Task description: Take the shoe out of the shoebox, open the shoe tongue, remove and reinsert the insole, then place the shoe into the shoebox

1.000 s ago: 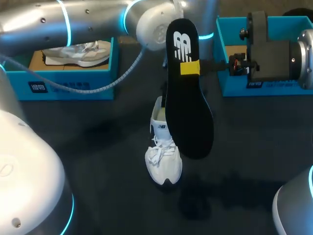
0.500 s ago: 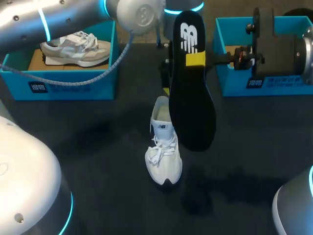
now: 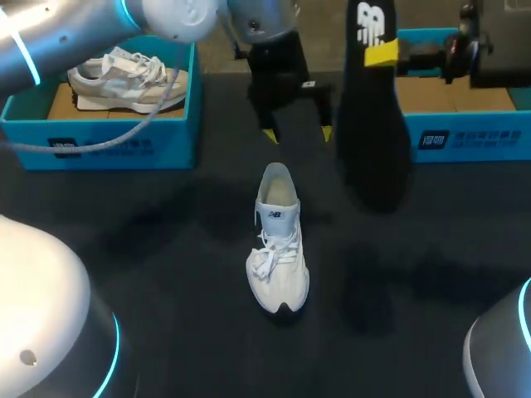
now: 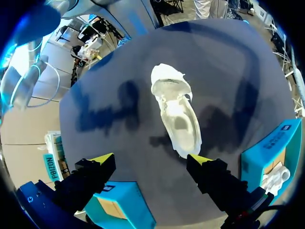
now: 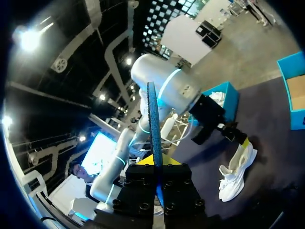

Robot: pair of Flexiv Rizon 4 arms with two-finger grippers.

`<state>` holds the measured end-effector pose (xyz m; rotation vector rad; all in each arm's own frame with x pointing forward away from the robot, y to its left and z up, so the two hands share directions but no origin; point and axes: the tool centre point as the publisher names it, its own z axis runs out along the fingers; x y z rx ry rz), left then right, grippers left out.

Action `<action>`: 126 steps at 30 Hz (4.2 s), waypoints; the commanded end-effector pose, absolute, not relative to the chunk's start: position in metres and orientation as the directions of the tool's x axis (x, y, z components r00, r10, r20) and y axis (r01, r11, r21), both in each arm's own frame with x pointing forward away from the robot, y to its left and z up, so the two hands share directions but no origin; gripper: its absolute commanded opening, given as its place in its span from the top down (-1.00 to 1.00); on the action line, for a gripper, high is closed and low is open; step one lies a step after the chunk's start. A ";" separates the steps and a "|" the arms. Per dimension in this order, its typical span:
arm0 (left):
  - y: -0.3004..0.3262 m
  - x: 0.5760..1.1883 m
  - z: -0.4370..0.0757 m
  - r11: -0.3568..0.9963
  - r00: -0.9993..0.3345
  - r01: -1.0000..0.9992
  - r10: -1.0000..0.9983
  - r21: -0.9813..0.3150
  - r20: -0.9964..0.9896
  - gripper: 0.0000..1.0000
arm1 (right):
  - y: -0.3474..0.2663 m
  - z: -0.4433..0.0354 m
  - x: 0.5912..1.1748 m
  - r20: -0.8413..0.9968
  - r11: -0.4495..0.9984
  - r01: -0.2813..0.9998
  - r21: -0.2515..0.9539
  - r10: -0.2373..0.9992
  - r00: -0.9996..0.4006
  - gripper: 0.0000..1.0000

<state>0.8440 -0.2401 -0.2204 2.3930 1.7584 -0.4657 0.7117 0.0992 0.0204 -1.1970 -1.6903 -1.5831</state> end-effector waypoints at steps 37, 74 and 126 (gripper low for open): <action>-0.238 0.826 -0.167 -0.023 0.084 0.996 0.437 0.082 -0.896 -1.00 | 0.048 -0.059 0.845 0.966 -0.204 0.975 0.086 0.256 -0.031 1.00; -0.276 0.824 -0.097 0.095 0.264 0.962 -0.069 0.257 -0.962 -1.00 | 0.120 -0.088 0.865 0.974 -0.164 0.980 -0.116 0.175 0.145 1.00; -0.255 0.824 -0.111 -0.021 0.119 0.992 -0.062 0.121 -0.991 1.00 | 0.075 -0.103 0.794 0.985 -0.137 0.990 0.021 0.171 0.003 -1.00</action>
